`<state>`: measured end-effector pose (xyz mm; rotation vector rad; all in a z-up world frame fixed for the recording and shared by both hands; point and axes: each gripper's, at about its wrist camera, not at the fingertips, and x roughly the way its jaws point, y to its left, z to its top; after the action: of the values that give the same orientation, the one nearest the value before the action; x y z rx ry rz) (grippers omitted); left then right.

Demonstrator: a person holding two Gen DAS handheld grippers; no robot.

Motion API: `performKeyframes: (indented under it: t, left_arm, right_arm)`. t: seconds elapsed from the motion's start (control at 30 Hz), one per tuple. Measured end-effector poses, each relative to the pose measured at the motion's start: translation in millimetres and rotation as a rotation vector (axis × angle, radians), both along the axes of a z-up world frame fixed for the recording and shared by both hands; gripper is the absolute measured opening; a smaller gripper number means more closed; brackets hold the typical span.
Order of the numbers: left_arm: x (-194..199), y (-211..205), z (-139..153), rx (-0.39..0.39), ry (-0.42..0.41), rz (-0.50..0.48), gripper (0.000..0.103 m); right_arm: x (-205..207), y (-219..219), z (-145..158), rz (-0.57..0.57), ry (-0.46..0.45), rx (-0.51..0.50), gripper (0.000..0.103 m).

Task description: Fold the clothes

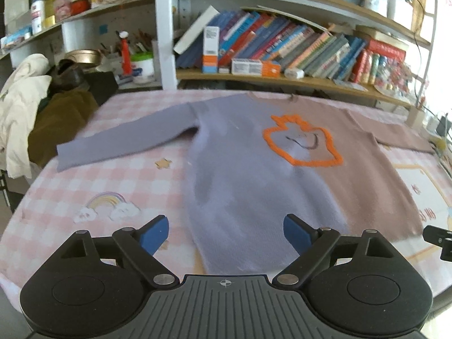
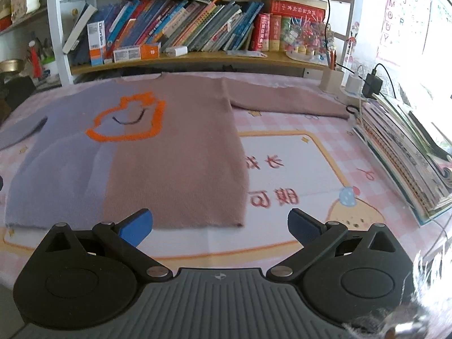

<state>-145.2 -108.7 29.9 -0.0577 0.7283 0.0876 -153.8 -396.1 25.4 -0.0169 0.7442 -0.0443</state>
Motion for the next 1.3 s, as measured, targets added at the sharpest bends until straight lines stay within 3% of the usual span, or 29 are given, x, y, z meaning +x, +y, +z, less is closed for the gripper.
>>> performKeyframes:
  t: [0.2,0.5,0.67,0.8,0.87,1.07,1.3]
  left_arm:
    - [29,65,2,-0.054,-0.02,0.094,0.091]
    - [51,181,-20,-0.115,-0.066,0.276,0.089]
    - [65,225,-36,-0.156,-0.069,0.33,0.06]
    - [76,252,-50,-0.195,-0.062,0.394,0.059]
    - [80,264,-57,-0.221,-0.061,0.417,0.048]
    - [90,291,-73,-0.315,-0.063,0.489,0.041]
    - [99,297,-79,-0.408,-0.102,0.495,0.036]
  right_arm:
    - [16,36,6,-0.008,-0.016,-0.005,0.103]
    - [29,91,5,-0.028,-0.002,-0.063,0.103]
    - [30,108,4,-0.078,0.029,-0.093,0.103]
    - [27,117,3,-0.12,0.056,-0.115,0.103]
    - [23,119,3,-0.136,0.068,-0.127,0.103]
    - [16,125,3,-0.182,0.095,-0.171,0.103]
    - [15,127,4,-0.198,0.116,-0.198,0.103]
